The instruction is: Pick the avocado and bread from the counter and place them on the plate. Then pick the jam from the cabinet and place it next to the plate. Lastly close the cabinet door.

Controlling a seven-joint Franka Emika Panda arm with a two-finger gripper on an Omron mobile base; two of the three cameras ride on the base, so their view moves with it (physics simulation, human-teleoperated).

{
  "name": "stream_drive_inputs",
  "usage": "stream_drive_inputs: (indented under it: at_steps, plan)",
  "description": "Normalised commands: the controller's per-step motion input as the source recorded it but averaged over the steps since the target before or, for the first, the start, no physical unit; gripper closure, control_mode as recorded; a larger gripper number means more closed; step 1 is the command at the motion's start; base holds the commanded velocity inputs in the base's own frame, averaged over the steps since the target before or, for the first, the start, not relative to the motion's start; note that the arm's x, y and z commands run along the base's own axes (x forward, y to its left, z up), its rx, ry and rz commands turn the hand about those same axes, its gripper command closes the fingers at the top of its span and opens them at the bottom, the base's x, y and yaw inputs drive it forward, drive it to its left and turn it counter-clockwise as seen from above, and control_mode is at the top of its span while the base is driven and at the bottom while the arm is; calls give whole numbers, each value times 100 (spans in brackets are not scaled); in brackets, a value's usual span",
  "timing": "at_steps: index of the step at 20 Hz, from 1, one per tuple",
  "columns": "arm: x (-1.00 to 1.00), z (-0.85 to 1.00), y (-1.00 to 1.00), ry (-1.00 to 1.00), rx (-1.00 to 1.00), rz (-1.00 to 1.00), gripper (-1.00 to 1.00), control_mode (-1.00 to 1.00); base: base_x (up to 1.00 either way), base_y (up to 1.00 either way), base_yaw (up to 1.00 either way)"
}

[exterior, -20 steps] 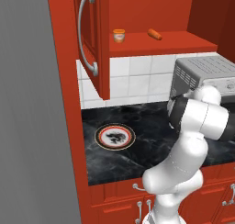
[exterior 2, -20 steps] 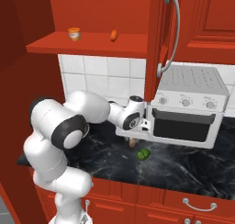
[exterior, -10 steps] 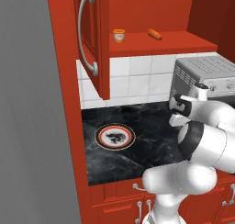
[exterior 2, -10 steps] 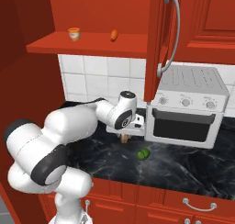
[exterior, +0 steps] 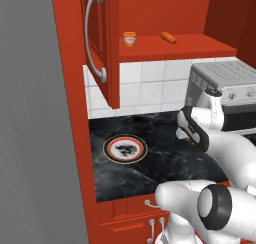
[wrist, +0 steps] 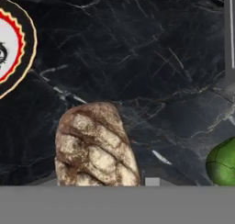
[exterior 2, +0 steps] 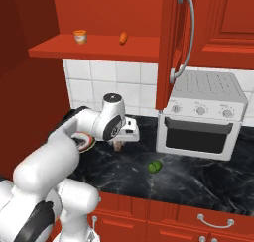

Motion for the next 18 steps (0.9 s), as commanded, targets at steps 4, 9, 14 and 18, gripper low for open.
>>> stream_drive_inputs:
  at_steps: [4,9,14,18]
  plan:
    - [-26,48,62,-11,-3,9,100,-100,0,0,0]
    - [-16,37,48,-14,-1,12,100,-100,0,0,0]
    - [-2,40,35,-14,0,16,100,-100,0,0,0]
    - [0,39,42,-10,-1,16,100,-100,0,0,0]
